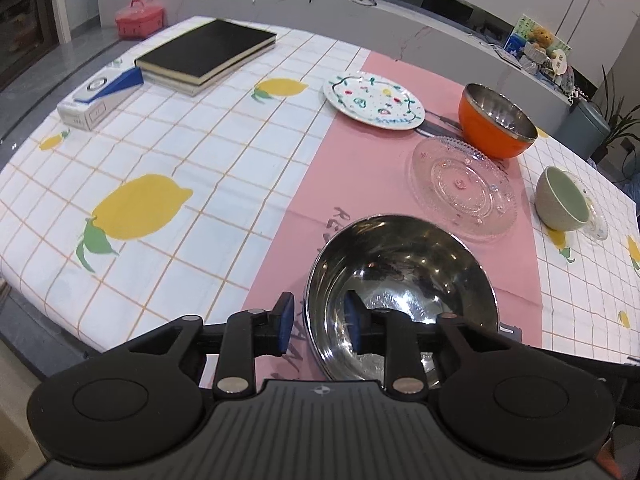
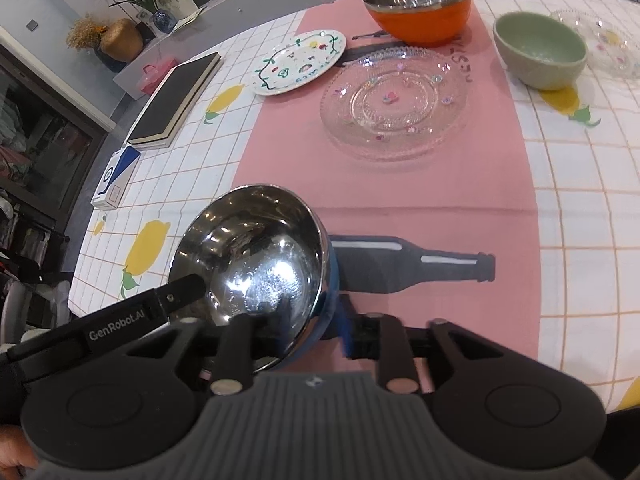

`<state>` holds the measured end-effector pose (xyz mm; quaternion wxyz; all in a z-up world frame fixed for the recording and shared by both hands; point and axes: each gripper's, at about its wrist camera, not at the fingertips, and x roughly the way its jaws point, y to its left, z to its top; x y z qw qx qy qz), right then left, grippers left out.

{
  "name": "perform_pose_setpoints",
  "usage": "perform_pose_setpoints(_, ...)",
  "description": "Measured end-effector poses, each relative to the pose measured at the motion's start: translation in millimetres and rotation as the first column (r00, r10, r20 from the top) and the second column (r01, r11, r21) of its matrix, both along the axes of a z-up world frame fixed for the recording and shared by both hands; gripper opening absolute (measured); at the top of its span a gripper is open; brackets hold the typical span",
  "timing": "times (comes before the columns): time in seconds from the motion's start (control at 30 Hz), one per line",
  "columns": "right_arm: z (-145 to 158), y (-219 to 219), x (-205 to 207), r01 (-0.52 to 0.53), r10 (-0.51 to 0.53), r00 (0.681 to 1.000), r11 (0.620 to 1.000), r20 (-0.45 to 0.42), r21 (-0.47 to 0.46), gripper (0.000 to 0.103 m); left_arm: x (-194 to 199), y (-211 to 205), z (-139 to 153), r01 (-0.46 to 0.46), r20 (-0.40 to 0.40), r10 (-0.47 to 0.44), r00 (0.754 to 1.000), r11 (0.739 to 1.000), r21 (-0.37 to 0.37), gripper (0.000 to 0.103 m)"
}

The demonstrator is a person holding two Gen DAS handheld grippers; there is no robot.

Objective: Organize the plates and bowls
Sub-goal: 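Lift the blue steel bowl with the right tool, then carry the blue steel bowl toward the orange steel bowl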

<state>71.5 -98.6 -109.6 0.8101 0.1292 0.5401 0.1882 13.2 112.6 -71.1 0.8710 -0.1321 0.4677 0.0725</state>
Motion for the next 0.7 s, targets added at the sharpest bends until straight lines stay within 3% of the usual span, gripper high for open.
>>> perform_pose_setpoints(0.17,15,-4,-2,-0.007,0.008,0.998,1.000,0.055,-0.027,0.043,-2,0,12,-0.019,0.047,0.018,0.999,1.000,0.022,0.035)
perform_pose_setpoints(0.37,35,-16,-4,0.012,-0.003,0.989,0.998,0.145,-0.060,0.049,-1,-11,37,-0.018,0.139,0.004,0.990,0.995,0.099,0.037)
perform_pose_setpoints(0.7,56,-59,-2,0.107,-0.074,0.958,0.989,0.277,-0.106,0.054,11,-49,58,0.058,0.234,-0.079,0.969,0.994,0.093,0.037)
